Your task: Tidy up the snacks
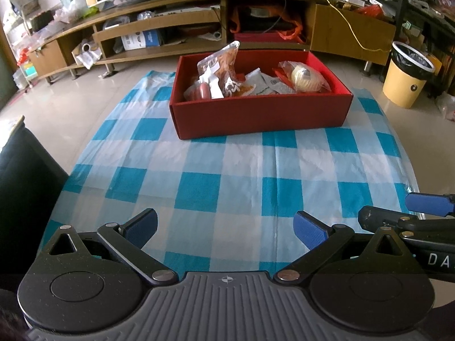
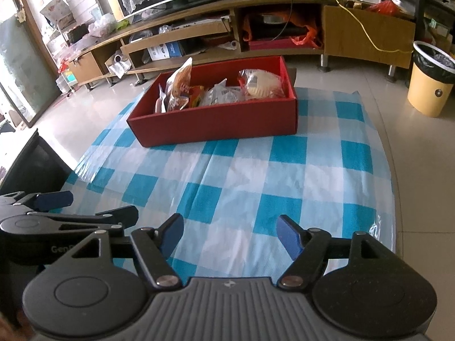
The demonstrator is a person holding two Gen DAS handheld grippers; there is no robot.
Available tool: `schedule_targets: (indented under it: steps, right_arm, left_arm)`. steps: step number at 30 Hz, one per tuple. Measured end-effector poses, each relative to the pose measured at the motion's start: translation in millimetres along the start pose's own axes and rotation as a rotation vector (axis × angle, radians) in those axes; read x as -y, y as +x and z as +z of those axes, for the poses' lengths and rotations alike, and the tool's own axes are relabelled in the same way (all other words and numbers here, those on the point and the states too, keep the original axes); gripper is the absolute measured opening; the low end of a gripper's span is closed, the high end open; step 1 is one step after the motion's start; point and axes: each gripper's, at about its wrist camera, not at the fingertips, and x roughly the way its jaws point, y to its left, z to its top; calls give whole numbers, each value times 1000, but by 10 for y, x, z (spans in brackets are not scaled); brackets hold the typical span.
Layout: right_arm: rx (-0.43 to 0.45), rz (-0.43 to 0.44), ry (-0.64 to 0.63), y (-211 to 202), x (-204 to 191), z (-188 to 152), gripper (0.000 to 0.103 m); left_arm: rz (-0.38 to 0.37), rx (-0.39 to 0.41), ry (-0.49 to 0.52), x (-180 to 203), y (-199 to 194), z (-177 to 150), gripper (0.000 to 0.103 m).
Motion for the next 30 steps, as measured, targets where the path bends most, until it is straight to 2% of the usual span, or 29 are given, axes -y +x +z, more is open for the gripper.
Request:
schedule_targets:
  steps: [26,30]
  right_arm:
    - [-16,5,-9,11,-35,-64,70]
    - [-11,11,-5,7,-30,-71,73]
  left_arm:
    - [-2,-10,2,-32,0,-68,102]
    - [-4,-2,-5,-45,-19,-68,102]
